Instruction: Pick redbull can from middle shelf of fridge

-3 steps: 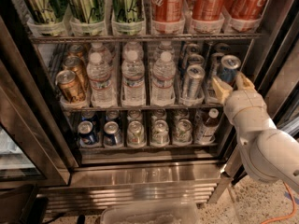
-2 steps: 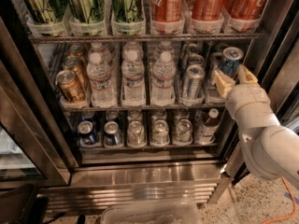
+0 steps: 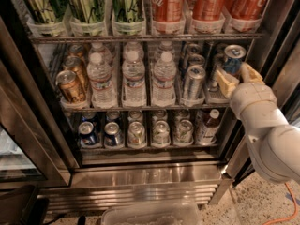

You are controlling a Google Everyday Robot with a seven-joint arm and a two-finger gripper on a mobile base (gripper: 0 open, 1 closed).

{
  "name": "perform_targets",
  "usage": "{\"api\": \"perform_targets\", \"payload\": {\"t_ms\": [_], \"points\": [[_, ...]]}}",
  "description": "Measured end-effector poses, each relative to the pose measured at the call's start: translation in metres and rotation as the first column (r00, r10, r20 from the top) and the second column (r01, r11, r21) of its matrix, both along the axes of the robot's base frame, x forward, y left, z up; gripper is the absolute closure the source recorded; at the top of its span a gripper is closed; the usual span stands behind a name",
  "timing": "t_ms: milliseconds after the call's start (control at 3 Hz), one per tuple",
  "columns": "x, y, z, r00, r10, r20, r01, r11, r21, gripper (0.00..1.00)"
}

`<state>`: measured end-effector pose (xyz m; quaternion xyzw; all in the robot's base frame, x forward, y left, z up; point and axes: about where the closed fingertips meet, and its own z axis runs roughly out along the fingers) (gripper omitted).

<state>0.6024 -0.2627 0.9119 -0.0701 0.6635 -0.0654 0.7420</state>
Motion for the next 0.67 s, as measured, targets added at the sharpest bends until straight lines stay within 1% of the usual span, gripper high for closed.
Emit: {"api": "perform_targets", "payload": {"t_ms": [333, 667], "points": [[-0.022, -0.005, -0.012, 0.9956, 0.001, -0.094, -0.008, 0.997, -0.077, 1.0], [-0.049, -0.002, -0.018, 0.9794, 0.023, -0.201, -0.052, 0.988, -0.143, 1.0]]}}
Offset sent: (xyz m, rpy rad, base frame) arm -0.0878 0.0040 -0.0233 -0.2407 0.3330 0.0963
